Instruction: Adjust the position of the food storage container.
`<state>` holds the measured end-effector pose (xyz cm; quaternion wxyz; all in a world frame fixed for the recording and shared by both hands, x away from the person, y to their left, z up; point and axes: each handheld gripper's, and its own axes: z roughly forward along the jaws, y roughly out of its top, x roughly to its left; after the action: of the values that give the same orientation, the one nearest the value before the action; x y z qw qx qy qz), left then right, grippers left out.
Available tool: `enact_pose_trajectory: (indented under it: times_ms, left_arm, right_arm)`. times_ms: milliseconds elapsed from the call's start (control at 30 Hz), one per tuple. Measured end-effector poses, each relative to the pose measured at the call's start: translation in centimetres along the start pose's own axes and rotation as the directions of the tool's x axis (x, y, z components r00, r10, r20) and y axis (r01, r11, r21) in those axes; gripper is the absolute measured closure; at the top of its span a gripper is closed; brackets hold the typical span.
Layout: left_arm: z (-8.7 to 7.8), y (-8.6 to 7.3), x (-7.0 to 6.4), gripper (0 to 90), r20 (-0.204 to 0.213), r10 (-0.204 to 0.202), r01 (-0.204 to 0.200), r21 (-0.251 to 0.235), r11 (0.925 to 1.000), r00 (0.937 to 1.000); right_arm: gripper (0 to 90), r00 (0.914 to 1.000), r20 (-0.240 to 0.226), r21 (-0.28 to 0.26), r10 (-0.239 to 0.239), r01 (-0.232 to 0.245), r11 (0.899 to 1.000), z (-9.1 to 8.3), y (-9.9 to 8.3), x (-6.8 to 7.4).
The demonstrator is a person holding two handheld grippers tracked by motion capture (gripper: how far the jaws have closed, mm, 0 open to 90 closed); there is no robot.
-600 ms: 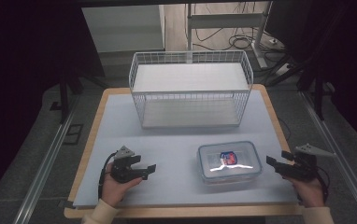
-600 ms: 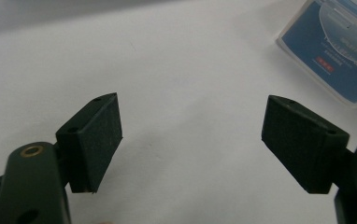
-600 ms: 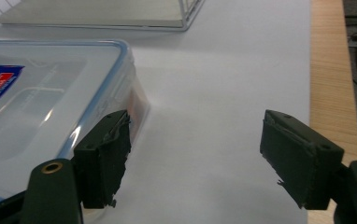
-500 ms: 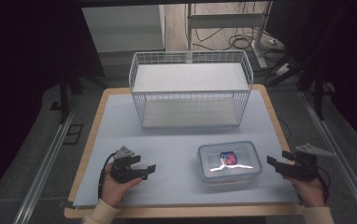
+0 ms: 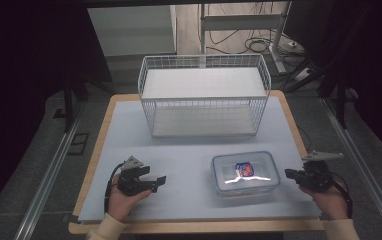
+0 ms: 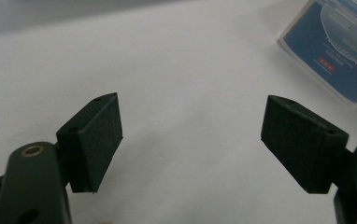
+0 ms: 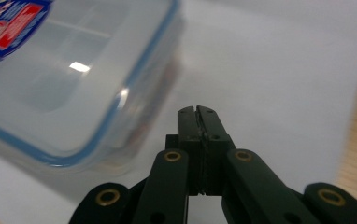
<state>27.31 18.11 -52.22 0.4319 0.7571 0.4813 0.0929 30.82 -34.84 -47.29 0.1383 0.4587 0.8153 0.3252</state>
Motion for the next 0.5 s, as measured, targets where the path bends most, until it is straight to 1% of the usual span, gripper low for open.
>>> enact_pose_trajectory:
  times_ms: [33, 67, 133, 167, 200, 267, 367, 433, 500]
  left_arm:
    - [0.0, 0.0, 0.0, 20.5, 0.0, 0.001, -0.001, -0.001, 1.0, 1.0]
    - [0.0, 0.0, 0.0, 20.5, 0.0, 0.001, -0.001, -0.001, 1.0, 1.0]
    - [0.0, 0.0, 0.1, 20.6, -0.001, 0.0, 0.0, 0.002, 1.0, 1.0]
    - [0.0, 0.0, 0.1, 20.6, -0.001, -0.002, 0.002, 0.001, 1.0, 1.0]
    - [0.0, 0.0, 0.1, 20.8, -0.002, -0.003, 0.003, 0.001, 1.0, 1.0]
    - [0.0, 0.0, 0.1, 21.0, -0.003, -0.004, 0.004, -0.001, 1.0, 1.0]
    - [0.0, 0.0, 0.1, 21.0, -0.004, -0.004, 0.004, 0.0, 1.0, 1.0]
    - [0.0, 0.0, 0.1, 21.1, -0.005, -0.004, 0.004, 0.001, 1.0, 1.0]
    - [0.0, 0.0, 0.1, 21.1, -0.006, -0.004, 0.004, 0.002, 1.0, 1.0]
  right_arm:
    - [89.8, 0.9998, -0.018, 0.01, -0.007, 0.007, 1.0, 0.3, 0.0, 0.2]
    - [89.8, 0.9998, -0.018, 0.01, -0.007, 0.007, 1.0, 0.3, 0.0, 0.2]
    - [89.9, 0.9984, -0.053, 0.042, -0.021, 0.023, 0.999, 0.7, 0.1, 0.9]
    - [90.0, 0.9978, -0.059, 0.043, -0.031, 0.033, 0.999, 0.8, 0.1, 1.1]
    - [90.0, 0.9979, -0.05, 0.048, -0.041, 0.043, 0.998, 0.9, 0.1, 1.2]
    - [90.0, 0.9978, -0.049, 0.054, -0.044, 0.047, 0.997, 1.0, 0.0, 1.4]
    - [90.0, 0.9974, -0.061, 0.056, -0.038, 0.041, 0.998, 1.1, -0.2, 1.3]
    - [90.0, 0.9972, -0.058, 0.055, -0.046, 0.049, 0.997, 1.2, -0.2, 1.4]
    - [90.0, 0.9969, -0.069, 0.05, -0.038, 0.042, 0.998, 1.3, -0.2, 1.4]
